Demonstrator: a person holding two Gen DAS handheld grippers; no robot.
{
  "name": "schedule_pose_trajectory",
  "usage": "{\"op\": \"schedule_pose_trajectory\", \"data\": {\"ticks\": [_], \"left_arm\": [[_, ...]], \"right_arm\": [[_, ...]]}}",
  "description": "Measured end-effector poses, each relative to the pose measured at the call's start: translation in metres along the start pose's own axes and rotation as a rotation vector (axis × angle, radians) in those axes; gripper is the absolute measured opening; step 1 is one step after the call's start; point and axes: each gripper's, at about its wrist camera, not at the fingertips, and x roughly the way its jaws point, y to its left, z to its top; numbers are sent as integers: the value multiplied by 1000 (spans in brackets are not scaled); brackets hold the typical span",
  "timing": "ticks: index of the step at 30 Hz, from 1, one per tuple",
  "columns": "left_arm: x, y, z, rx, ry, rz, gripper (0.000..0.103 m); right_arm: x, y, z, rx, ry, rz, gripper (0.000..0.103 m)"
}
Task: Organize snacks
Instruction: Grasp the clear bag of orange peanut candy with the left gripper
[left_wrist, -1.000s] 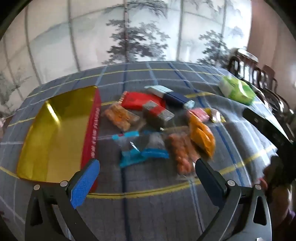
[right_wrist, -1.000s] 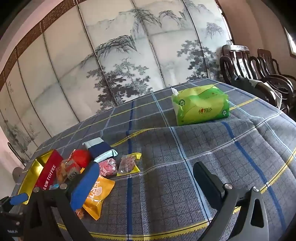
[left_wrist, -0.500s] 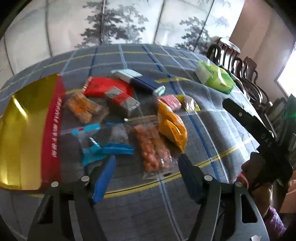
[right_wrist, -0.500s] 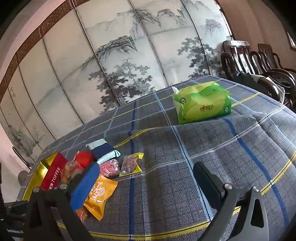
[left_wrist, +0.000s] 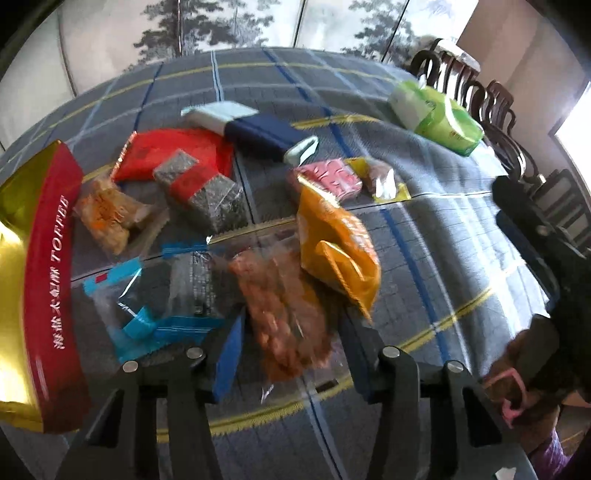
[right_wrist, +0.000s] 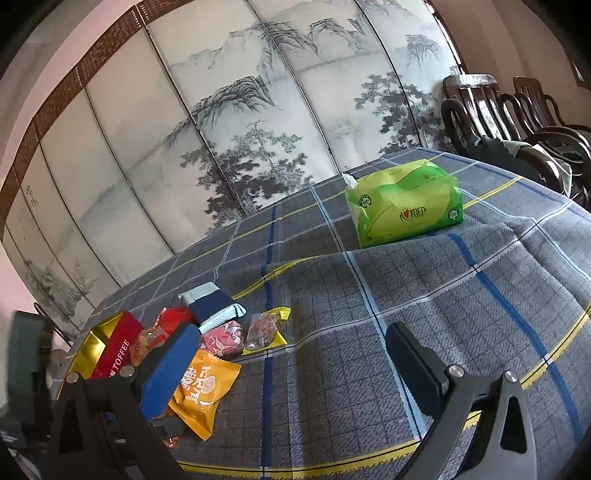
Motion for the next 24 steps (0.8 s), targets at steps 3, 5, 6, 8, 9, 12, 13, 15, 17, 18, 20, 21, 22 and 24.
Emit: {"op": "schedule_pose_trajectory", "data": {"ticks": [3,5,6,8,9,12,13,15,17,18,20,21,22,24], "left_arm": [[3,-3,4,29,-6,20,48],[5,-5,6,36,-6,14,58],[6,-6,6,35,-5,1,65],[6,-10,5,55,-17,16,66],[7,-14,4,77,-31,47,52],[3,-14,0,86,-50,87,35],[1,-11,-2,66,-48,69,35],[-8,-7,-12,37,-46,50,35],[-18,-5,-24,16,-54,34,35],[-26,-4,-31,2,-56,26,35],[-38,0,-42,-18,-57,13,35],[-45,2,-48,-23,-63,8,35],[-53,2,-52,-22,-73,12,35],[-66,2,-59,-12,-96,25,35]], "right_arm": [[-1,-1,0,4,-3,10,103],[-1,-2,0,6,-2,14,103],[0,-2,0,7,-1,16,103],[-1,-2,0,9,-1,19,103],[0,-2,0,11,-2,19,103],[0,-3,0,18,-2,21,103],[0,-4,0,22,-2,21,103],[-1,-6,0,31,-5,22,103],[0,-10,0,42,5,20,103],[3,-11,1,40,36,17,103],[8,-12,1,30,97,13,103],[7,-12,0,18,115,25,103],[7,-9,-2,1,131,42,103],[5,0,-8,-54,178,60,103]]}}
